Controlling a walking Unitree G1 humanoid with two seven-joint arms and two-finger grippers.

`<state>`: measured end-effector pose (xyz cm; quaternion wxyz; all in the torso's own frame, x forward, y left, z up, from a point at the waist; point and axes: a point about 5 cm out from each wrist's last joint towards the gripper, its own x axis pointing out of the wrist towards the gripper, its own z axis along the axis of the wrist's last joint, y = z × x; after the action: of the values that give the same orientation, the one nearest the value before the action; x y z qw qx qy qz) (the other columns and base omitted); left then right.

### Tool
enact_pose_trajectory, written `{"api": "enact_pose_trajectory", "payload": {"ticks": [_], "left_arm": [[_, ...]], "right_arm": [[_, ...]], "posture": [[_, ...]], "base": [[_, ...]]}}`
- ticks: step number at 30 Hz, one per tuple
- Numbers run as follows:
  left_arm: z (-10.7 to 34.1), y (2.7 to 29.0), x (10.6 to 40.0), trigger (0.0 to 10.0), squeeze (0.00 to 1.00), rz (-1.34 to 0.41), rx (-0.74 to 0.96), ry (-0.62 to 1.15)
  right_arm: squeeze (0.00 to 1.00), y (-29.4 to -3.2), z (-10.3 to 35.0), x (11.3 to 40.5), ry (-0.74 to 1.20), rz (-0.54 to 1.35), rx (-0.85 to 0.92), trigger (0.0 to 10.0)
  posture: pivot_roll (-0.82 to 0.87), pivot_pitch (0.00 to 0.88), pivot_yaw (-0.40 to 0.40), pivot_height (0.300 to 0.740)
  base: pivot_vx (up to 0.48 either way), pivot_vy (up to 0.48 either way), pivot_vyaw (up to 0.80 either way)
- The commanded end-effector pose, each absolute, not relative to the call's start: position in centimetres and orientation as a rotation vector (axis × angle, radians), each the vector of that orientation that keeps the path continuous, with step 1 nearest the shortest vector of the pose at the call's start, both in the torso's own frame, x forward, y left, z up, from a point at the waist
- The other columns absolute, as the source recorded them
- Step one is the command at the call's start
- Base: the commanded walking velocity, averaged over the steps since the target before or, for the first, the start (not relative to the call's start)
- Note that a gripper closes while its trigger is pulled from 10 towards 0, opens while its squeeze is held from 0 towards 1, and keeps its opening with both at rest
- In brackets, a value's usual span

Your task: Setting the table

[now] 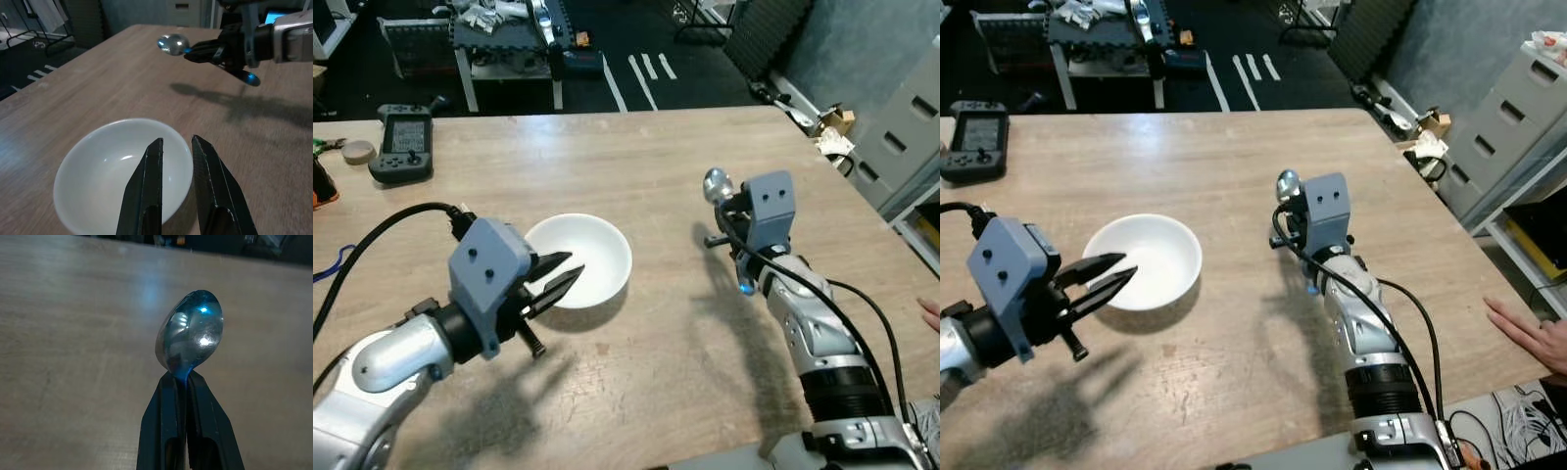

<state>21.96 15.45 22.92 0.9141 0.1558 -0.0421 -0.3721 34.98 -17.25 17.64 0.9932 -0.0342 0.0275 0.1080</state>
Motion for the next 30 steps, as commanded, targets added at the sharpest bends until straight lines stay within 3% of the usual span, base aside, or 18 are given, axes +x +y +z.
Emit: {"api": "enact_pose_trajectory", "payload": {"ticks": [1,9,14,29,30], "left_arm": [[22.7,15.5,22.0,10.0,0.00,-0.762,0.345,-0.061],[23.3,15.0,22.4,10.0,0.00,-0.846,0.335,-0.072],[23.4,15.3,22.4,10.0,0.00,-0.857,0.341,-0.060],[23.3,15.0,22.2,10.0,0.00,-0.858,0.333,-0.054],[23.3,15.0,22.3,10.0,0.00,-0.856,0.331,-0.055]], "right_arm": [[0.00,-17.3,16.8,34.2,0.120,0.248,0.011,10.0],[0.00,-16.8,13.9,32.6,0.263,0.353,-0.003,10.0],[0.00,-16.6,14.6,33.3,0.197,0.393,0.113,10.0],[0.00,-15.5,14.1,34.3,0.192,0.421,0.084,10.0],[0.42,-15.6,14.0,34.4,0.184,0.405,0.088,10.0]], "posture": [[0.09,0.093,-0.031,0.740],[0.08,0.104,-0.036,0.740],[0.08,0.107,-0.025,0.740],[0.10,0.112,-0.023,0.740],[0.10,0.111,-0.023,0.740]], "base": [[0.000,0.000,0.00],[0.000,0.000,0.00],[0.000,0.000,0.00],[0.000,0.000,0.00],[0.000,0.000,0.00]]}}
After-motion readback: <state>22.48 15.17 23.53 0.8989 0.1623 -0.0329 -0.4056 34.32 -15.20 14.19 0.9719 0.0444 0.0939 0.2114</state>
